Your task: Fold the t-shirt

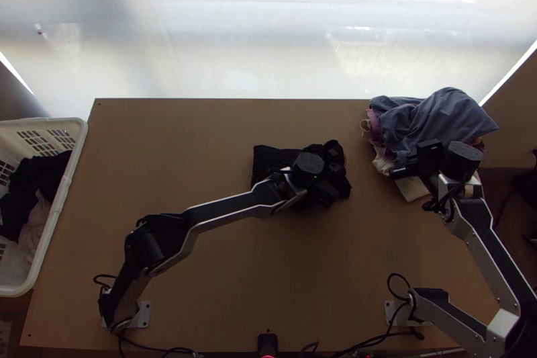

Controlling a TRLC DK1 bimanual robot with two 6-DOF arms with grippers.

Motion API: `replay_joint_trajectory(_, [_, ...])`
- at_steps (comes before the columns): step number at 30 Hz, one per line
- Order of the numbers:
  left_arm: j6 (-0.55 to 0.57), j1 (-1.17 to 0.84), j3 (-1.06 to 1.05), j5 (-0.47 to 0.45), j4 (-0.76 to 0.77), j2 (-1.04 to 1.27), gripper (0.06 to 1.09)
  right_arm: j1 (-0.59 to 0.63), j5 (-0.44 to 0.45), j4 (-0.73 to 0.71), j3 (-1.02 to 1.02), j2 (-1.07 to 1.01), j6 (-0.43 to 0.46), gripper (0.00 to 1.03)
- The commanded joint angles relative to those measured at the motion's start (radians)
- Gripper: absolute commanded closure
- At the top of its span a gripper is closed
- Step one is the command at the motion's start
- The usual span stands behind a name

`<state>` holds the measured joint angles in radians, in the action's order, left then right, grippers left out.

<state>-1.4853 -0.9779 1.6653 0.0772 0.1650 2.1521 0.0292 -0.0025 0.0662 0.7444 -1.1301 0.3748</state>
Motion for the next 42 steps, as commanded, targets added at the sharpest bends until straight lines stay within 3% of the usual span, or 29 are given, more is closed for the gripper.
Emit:
replay_joint_trajectory(1, [-0.004,-0.048,0.059,0.024,0.056,0.101,0.31,0.069,-0.031,0.000,-0.020,0.021,0.023,1.00])
replay_joint_trajectory(3, [-0.003,-0.039,0.057,0.033,0.056,0.121,0.10,0.072,-0.033,-0.002,-0.019,0.023,0.024,1.00])
replay_joint_trajectory(18, [-0.055,-0.022,0.102,0.024,0.051,0.072,0.10,0.066,-0.033,-0.005,-0.014,0.016,0.023,1.00])
replay_joint_trajectory(22, [-0.033,0.007,0.021,-0.022,-0.059,-0.012,0.10,0.057,-0.033,-0.006,-0.007,0.016,0.018,1.00])
replay_joint_trajectory(25, [0.030,0.036,-0.041,-0.083,-0.236,-0.092,0.10,0.057,-0.033,-0.006,-0.008,0.020,0.019,1.00])
replay_joint_trajectory(31, [0.086,0.130,-0.170,-0.077,-0.282,-0.198,0.10,0.052,-0.033,0.007,-0.020,0.043,0.024,1.00])
replay_joint_trajectory(36, [0.293,0.226,-0.168,0.053,-0.292,-0.235,0.10,-0.043,-0.033,0.027,-0.019,0.053,-0.013,1.00])
replay_joint_trajectory(40, [0.606,0.303,-0.049,0.099,-0.556,-0.265,0.10,-0.209,0.021,0.069,0.010,0.035,-0.037,0.99])
replay_joint_trajectory(42, [0.726,0.337,-0.035,0.098,-0.645,-0.313,0.10,-0.305,0.082,0.078,0.033,0.010,-0.037,0.92])
